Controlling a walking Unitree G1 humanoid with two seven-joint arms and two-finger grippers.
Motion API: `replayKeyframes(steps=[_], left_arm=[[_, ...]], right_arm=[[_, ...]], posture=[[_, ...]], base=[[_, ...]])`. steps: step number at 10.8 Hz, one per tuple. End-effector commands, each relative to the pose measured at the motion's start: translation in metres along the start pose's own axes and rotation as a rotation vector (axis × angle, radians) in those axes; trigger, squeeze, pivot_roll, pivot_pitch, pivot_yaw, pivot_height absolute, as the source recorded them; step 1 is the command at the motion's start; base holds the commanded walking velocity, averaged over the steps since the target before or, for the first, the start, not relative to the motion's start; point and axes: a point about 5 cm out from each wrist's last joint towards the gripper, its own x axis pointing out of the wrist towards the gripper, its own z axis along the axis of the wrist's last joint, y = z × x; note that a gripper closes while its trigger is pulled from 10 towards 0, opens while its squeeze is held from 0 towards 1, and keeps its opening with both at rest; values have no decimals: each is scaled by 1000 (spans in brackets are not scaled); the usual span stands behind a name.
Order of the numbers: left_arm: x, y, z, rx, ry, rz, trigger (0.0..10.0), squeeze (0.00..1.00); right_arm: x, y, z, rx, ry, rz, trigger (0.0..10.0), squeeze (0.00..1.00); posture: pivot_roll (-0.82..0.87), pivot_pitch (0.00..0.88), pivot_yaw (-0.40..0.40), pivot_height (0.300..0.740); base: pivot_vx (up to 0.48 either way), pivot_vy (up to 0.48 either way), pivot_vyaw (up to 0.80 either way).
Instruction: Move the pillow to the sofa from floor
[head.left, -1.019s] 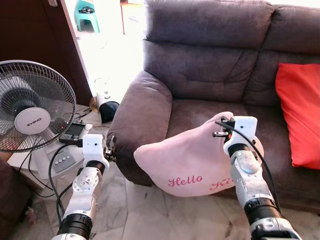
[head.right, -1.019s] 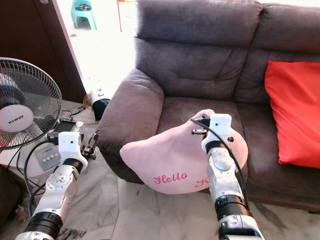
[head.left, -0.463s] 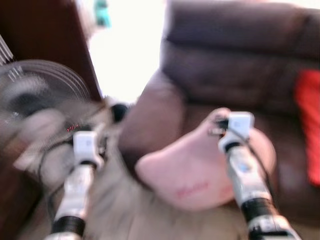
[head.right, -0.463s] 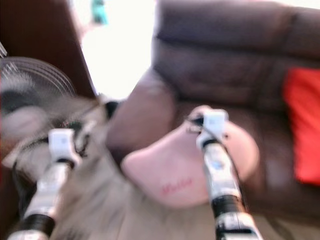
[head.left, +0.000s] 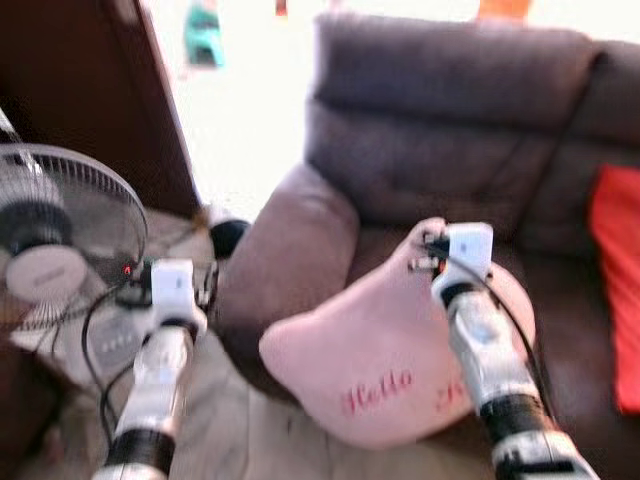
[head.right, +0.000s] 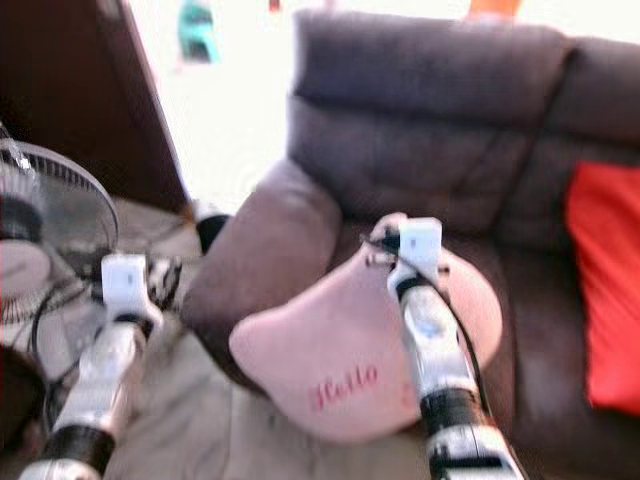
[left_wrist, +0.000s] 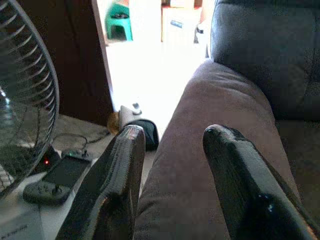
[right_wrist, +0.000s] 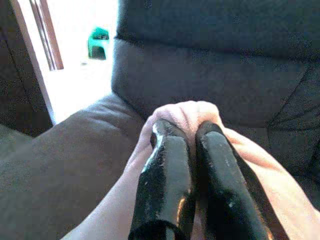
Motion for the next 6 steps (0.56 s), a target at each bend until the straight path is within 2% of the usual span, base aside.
replayKeyframes(steps=[1,3,4,6], left_arm=[[1,-6,1,-2,-3,-17,10000,0],[2,-3,3,0,-8,-7,10000,0],[2,-3,3,-1,-10,-4,10000,0],[2,-3,4,-1,-12,-1,10000,0]], right_arm=[[6,-10,31,1,-130,-29,10000,0],[7,0,40,0,-166,34,10000,0],[6,8,45,0,-191,108,10000,0],[6,13,54,-1,-229,171,10000,0]], posture=[[76,0,-30,740],[77,0,-34,740],[78,0,-36,740],[74,0,-39,740]], base=[[300,0,0],[302,0,0],[300,0,0],[302,0,0]])
